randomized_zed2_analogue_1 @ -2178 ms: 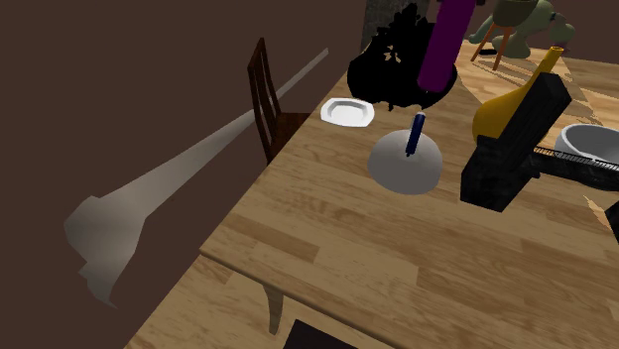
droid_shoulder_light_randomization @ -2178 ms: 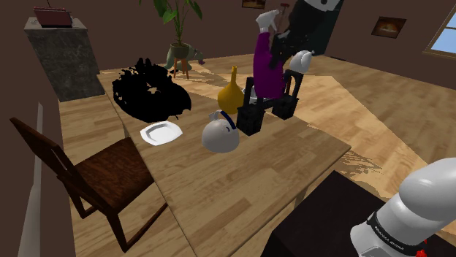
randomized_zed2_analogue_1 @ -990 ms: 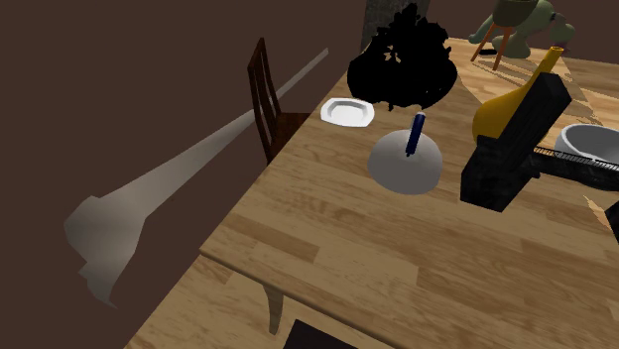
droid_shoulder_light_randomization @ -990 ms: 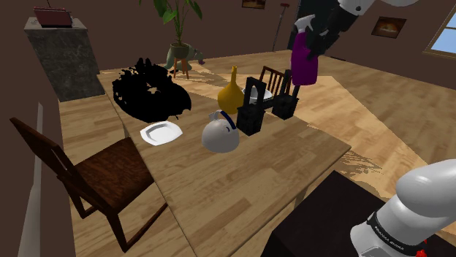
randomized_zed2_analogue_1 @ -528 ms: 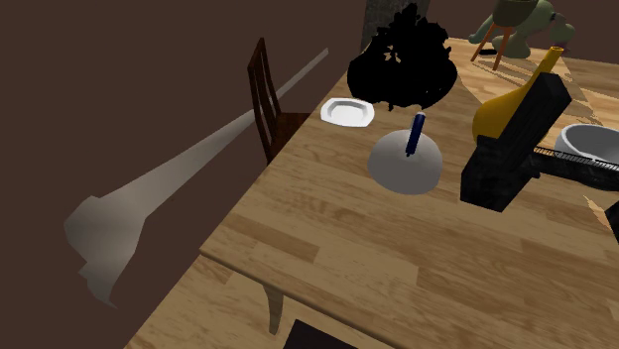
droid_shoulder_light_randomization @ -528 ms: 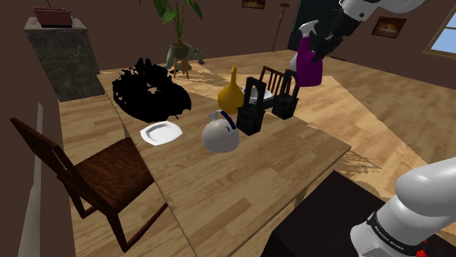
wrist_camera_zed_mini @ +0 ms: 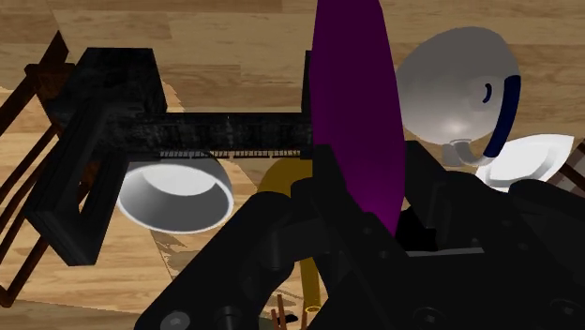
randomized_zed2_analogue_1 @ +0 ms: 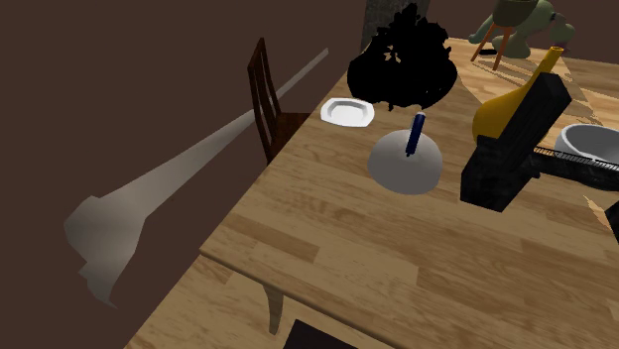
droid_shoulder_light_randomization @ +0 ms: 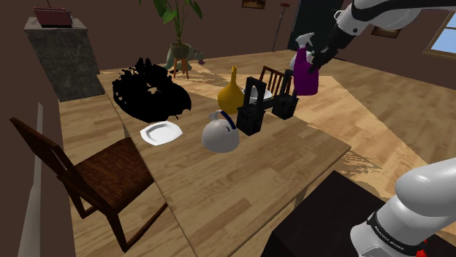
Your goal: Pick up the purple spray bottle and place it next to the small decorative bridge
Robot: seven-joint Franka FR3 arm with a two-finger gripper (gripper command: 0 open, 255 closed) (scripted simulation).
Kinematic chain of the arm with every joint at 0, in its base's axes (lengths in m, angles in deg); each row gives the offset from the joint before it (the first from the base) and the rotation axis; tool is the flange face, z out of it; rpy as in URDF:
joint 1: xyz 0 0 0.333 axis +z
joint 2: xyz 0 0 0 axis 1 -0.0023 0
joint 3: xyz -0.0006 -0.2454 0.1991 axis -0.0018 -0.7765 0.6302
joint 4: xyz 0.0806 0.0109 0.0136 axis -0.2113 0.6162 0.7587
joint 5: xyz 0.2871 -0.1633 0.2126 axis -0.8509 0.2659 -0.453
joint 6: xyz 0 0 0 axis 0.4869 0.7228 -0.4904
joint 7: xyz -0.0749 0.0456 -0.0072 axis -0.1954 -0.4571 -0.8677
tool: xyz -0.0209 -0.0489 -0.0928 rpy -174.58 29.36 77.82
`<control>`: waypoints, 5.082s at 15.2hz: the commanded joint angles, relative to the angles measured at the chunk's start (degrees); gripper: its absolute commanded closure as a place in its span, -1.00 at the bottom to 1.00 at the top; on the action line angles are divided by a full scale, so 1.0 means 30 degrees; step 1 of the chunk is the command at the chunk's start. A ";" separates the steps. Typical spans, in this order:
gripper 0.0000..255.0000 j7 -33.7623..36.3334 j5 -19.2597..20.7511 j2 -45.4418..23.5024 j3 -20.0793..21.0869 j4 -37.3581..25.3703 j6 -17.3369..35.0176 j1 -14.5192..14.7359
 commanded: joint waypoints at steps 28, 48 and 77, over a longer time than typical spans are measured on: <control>1.00 -0.1503 -0.1133 -0.1372 0.0037 0.6325 0.7635 0.0462; 1.00 -0.3721 -0.3373 -0.4829 -0.0400 0.8718 1.3414 0.1549; -1.00 -0.3921 -0.3293 -0.3602 -0.0535 0.9622 1.3041 0.1350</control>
